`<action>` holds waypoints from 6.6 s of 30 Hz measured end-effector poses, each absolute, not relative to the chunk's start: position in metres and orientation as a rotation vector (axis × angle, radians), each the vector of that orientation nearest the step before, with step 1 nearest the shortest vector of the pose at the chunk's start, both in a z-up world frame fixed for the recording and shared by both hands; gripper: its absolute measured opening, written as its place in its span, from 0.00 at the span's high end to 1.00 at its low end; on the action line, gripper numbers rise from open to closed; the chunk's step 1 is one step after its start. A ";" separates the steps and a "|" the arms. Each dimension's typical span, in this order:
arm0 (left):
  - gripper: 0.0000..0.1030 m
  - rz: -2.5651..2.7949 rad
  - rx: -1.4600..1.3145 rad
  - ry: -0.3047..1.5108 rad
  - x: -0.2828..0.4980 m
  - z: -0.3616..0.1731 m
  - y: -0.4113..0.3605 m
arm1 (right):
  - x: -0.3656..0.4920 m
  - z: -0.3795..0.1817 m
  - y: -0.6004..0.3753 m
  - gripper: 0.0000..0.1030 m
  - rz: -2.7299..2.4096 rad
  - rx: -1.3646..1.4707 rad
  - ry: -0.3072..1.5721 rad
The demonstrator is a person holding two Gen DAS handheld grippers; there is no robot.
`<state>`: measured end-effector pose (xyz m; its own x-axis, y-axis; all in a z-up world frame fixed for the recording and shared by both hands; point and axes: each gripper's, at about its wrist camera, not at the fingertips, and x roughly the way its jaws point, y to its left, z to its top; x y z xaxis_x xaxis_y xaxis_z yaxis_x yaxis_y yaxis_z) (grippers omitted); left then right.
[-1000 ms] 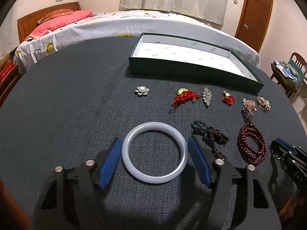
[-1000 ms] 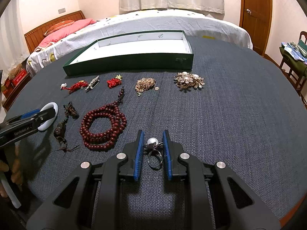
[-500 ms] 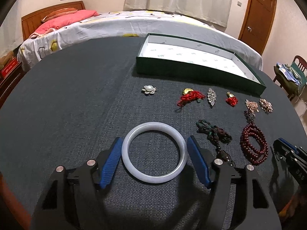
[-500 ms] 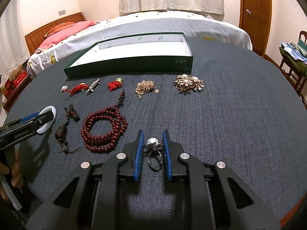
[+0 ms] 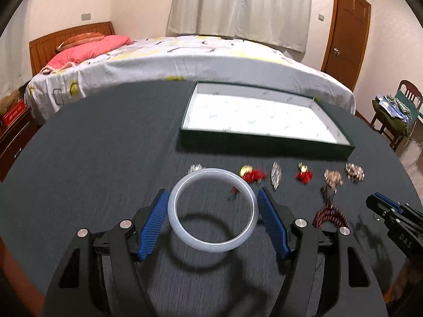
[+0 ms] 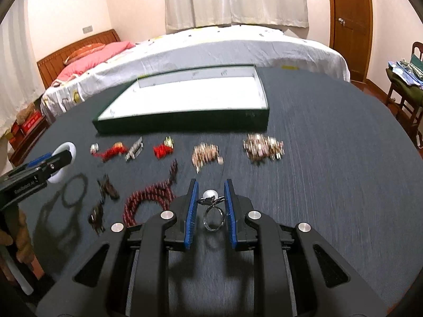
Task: Organize jewelry
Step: 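Carry bangle and ring into the box and open both tools, then lift both open tools out of the box, then close the right tool on the dark red bead bracelet, then close the left tool on the black cord pendant while the right tool holds the beads, then carry beads and pendant into the box and open both tools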
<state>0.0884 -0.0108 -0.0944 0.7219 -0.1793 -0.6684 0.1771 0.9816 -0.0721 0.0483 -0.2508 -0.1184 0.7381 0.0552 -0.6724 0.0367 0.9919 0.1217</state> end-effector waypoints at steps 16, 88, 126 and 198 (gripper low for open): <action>0.35 -0.260 0.037 0.669 0.201 -0.078 -0.051 | 0.163 -0.078 -0.272 0.81 -0.018 0.109 0.644; 0.26 -0.146 0.101 0.644 0.093 -0.098 -0.041 | 0.065 -0.114 -0.228 0.70 0.046 0.054 0.732; 0.26 -0.159 0.103 0.735 0.056 -0.121 -0.032 | 0.049 -0.149 -0.210 0.89 0.075 0.026 0.829; 0.83 -0.411 0.108 0.546 0.142 -0.054 -0.109 | 0.122 -0.064 -0.258 0.89 0.038 0.123 0.593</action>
